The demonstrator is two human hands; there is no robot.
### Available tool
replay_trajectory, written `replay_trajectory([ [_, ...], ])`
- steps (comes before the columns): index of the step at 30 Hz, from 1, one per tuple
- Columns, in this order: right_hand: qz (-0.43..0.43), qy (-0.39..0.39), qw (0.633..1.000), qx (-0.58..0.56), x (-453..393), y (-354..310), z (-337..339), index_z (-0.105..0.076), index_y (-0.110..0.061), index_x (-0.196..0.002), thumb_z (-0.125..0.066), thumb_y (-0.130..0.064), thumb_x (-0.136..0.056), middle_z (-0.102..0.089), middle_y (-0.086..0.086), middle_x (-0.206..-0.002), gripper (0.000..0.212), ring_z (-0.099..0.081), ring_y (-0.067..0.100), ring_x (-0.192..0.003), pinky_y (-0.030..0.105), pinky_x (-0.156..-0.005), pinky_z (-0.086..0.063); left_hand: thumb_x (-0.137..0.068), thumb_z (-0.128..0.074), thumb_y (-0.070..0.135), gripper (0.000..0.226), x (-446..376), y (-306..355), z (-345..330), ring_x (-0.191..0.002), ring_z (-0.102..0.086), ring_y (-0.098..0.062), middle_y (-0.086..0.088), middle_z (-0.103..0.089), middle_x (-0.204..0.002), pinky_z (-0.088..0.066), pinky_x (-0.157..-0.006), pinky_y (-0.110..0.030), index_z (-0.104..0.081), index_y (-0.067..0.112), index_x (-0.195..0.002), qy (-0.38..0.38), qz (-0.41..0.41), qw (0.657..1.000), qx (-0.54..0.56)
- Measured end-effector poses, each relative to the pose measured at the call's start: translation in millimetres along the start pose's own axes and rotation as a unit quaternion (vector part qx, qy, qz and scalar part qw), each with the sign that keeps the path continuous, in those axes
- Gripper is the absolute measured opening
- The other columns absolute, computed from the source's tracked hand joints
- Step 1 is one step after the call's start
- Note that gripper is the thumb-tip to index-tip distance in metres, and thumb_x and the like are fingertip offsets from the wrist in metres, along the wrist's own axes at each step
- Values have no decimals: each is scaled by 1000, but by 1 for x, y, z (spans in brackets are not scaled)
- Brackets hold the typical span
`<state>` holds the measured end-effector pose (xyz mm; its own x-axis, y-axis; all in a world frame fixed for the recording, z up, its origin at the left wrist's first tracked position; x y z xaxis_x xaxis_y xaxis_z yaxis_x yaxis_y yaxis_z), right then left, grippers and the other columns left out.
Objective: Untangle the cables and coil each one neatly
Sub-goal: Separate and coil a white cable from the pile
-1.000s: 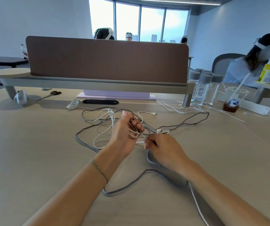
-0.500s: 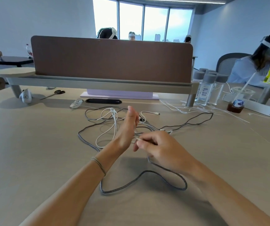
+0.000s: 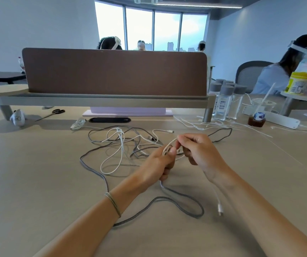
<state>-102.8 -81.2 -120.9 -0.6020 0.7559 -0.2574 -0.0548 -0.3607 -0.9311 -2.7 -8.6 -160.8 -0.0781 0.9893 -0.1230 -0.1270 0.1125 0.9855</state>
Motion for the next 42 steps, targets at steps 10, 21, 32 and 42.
replay_trajectory([
  [10, 69, -3, 927, 368, 1, 20, -18, -57, -23, -70, -46, -32, -104, -59, -3, -63, 37, -59, 20, -67, 40, -66, -49, -110, -32, 31, 48, -2, -1, 35, -56, -37, -10, -2, -46, -71, -28, -47, -22, -67, -1, -113, 173, -8, 959, 223],
  [21, 129, -82, 843, 516, 18, 14, -63, -51, -21, -82, -40, -31, -104, -69, 8, -91, 27, -63, 36, -87, 36, -62, -36, -107, -40, 24, 37, 3, -11, 53, -71, -53, -16, -4, -60, -71, -39, -65, -29, -55, 13, -75, 278, 45, 912, 298],
  [32, 206, -152, 822, 509, 41, -11, -82, -57, -20, -89, -42, -36, -105, -67, 8, -86, 27, -58, 31, -80, 37, -63, -31, -105, -35, 51, 45, 3, -7, 66, -48, -19, -9, 5, -26, -59, -19, -43, -22, -37, 22, -70, 311, 1, 919, 241],
  [42, 273, -45, 900, 336, 30, -34, -38, -73, -29, -90, -67, -40, -91, -72, -12, -78, 13, -64, 12, -69, 38, -64, -51, -88, 7, 73, 81, -2, 4, 18, -55, -27, -8, 4, -33, -62, -23, -54, -26, -40, 9, -73, 61, -30, 997, -44],
])
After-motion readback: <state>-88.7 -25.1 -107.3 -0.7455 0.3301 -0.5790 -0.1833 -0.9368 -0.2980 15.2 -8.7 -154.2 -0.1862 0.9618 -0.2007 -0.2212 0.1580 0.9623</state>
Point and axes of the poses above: each hand's wrist, its own x-axis away from the middle knuckle, its own z-axis out of the back of the hand, y = z × x, the point moved 7 cm from there along -x, towards the middle knuckle
